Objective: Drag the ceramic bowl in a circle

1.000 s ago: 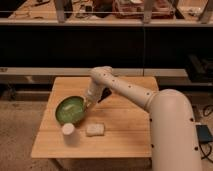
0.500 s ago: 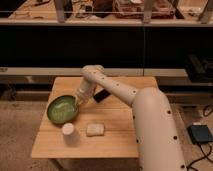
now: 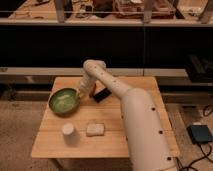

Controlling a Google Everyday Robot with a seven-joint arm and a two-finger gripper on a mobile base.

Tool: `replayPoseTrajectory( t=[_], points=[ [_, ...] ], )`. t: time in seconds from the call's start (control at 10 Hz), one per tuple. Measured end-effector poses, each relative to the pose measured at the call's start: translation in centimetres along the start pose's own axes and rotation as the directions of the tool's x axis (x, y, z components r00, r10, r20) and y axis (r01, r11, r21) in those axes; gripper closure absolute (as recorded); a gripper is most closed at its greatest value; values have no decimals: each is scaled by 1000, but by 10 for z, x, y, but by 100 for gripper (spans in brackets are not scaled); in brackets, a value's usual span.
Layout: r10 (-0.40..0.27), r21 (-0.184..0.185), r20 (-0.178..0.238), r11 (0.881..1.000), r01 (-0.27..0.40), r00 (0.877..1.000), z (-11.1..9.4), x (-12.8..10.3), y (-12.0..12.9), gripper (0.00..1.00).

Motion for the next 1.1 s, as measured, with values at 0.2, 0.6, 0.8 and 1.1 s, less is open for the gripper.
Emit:
replayPoseTrajectory(
  t=[0.2, 0.6, 0.8, 1.1],
  points=[
    [42, -8, -54, 999, -43, 998, -20, 24, 18, 80],
    [119, -72, -75, 990, -124, 990, -45, 15, 75, 80],
    [145, -96, -60, 984, -150, 988, -47, -6, 97, 80],
    [130, -112, -50, 984, -135, 990, -49, -38, 99, 80]
  ],
)
